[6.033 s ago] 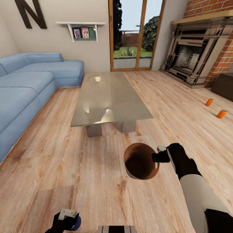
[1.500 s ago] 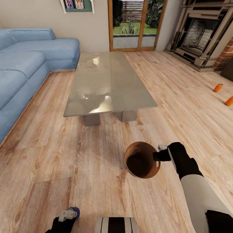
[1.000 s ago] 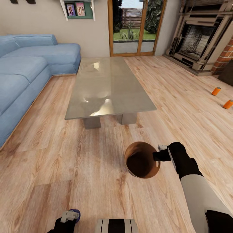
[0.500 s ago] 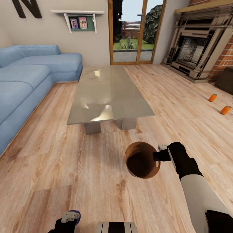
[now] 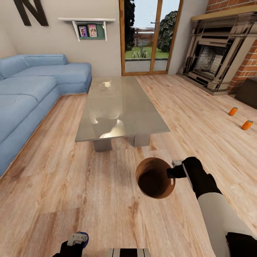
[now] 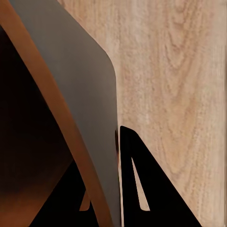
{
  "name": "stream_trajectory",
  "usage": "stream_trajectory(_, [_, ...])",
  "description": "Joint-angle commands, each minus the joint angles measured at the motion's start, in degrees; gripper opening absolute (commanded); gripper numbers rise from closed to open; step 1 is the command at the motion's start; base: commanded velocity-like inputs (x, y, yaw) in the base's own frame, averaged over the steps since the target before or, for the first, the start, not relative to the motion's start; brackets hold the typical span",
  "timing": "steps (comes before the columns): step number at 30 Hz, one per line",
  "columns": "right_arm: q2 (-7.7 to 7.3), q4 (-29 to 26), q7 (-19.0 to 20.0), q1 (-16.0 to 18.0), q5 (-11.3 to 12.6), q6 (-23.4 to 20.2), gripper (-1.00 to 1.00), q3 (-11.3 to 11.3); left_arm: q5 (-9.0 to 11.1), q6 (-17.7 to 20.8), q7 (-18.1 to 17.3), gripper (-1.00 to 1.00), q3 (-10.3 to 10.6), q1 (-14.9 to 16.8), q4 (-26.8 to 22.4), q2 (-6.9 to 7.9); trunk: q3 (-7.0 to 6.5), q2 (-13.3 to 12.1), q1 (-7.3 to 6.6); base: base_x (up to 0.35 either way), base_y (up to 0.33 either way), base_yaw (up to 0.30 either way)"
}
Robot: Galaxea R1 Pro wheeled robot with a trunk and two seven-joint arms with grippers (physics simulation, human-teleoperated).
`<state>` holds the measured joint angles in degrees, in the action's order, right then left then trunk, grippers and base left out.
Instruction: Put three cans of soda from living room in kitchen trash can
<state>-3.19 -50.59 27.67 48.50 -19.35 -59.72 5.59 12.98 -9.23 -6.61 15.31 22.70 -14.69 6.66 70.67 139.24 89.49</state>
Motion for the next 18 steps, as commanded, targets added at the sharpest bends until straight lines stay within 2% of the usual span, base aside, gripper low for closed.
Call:
stream_trajectory(1, [0.03,0.0,0.4,0.0,1.4,-0.3,-1.0,-0.2,0.0,0.0,0.1,-1.0,0.0,0.0,0.0,0.01,-0.19,-0.4,-0.23,0.0,0.0,0.0])
stream_trajectory(11, [0.07,0.1,0.4,-0.1,1.5,-0.3,-1.0,-0.7,0.4,-0.1,-0.4,-1.0,-0.2,0.1,-0.4,0.36,-1.98,-4.4,-2.42,0.0,0.0,0.0])
stream_trajectory(18, [-0.05,0.1,0.4,-0.1,1.4,-0.3,-1.0,-0.7,0.5,0.1,-0.6,-1.0,-0.5,0.1,-5.2,0.96,-3.24,-7.2,-3.96,0.0,0.0,0.0])
